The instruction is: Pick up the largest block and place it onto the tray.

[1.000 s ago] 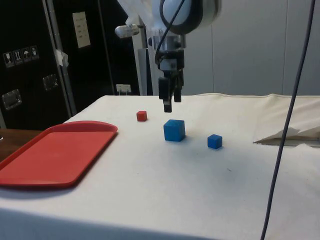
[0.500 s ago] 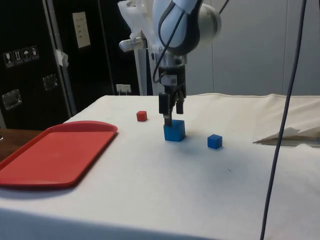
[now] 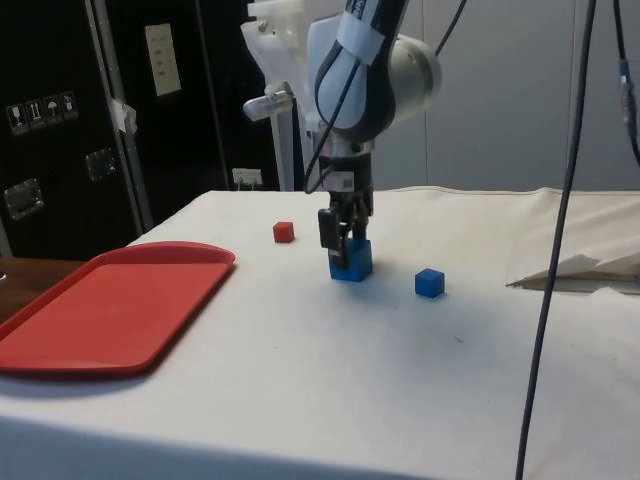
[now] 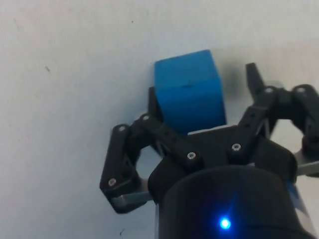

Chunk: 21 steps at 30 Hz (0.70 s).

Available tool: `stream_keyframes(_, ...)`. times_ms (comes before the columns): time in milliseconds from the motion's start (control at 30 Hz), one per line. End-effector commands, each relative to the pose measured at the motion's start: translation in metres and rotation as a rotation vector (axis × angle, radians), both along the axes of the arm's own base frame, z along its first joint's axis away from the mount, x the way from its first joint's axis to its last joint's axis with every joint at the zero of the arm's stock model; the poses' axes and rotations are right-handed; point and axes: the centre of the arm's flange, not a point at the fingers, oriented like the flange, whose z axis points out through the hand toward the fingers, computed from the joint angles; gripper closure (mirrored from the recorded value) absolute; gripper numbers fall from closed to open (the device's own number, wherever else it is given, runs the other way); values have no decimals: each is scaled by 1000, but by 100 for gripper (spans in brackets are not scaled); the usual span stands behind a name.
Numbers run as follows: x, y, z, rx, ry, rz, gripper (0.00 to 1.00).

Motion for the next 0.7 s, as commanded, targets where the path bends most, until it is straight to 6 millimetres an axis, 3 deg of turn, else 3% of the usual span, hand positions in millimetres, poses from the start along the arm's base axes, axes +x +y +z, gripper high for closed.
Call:
stream_keyframes(0, 1, 2, 2, 12, -16, -2, 44)
stream_keyframes(167, 2, 1, 0, 11, -16, -5, 99)
stream_keyframes(433, 2, 1, -1, 10, -17, -8, 100)
stream_keyframes(667, 19, -5, 15, 4, -25, -17, 100)
